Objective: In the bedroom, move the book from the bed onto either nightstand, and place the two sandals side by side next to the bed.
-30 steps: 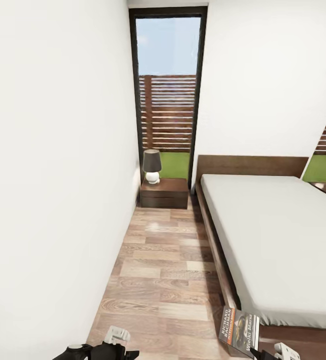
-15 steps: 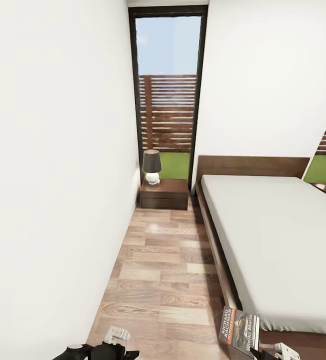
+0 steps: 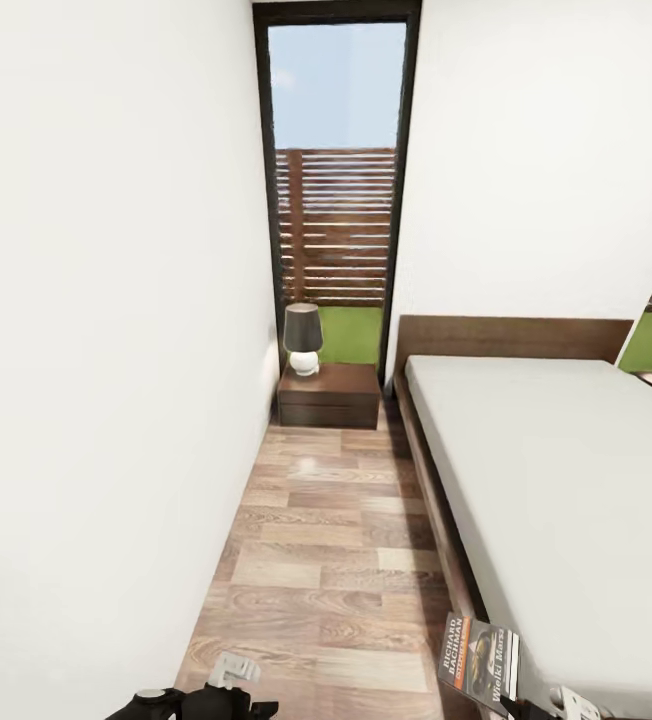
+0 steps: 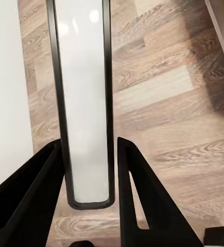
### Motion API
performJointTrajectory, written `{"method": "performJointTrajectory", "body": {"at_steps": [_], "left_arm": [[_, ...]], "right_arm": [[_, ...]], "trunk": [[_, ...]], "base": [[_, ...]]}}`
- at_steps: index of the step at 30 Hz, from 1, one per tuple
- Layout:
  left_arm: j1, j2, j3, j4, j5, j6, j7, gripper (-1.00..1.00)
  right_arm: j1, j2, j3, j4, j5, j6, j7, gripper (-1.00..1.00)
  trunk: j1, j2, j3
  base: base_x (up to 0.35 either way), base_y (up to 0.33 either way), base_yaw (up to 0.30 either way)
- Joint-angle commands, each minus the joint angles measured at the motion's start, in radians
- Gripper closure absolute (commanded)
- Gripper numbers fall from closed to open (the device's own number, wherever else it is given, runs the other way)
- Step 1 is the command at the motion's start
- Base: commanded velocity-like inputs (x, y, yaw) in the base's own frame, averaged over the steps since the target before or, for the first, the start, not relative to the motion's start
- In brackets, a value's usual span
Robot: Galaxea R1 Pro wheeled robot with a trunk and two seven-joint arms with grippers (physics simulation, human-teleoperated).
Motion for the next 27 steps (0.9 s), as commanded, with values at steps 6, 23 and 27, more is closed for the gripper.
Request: {"method": "performJointTrajectory", "body": {"at_steps": [6,23,27], "left_arm": [[-0.001,0.0,0.003,-0.001,-0.009,0.0,-0.003,-1.0],[-0.001,0.0,0.003,-0.001,-0.009,0.0,-0.002,-1.0],[-0.001,0.0,0.003,-0.001,-0.009,0.0,-0.003,-1.0]], "right_arm": [[-0.001,-0.001,0.005,0.0,-0.011,0.002,0.003,1.0],[-0.001,-0.001,0.005,0.0,-0.011,0.002,0.003,1.0],[-0.001,-0.001,0.005,0.0,-0.011,0.002,0.003,1.0]], "trunk": [[0.001,-0.002,-0.002],[0.001,-0.002,-0.002],[0.001,-0.002,-0.002]], "base": [[0.329,0.0,0.0],[0.329,0.0,0.0],[0.329,0.0,0.0]]}}
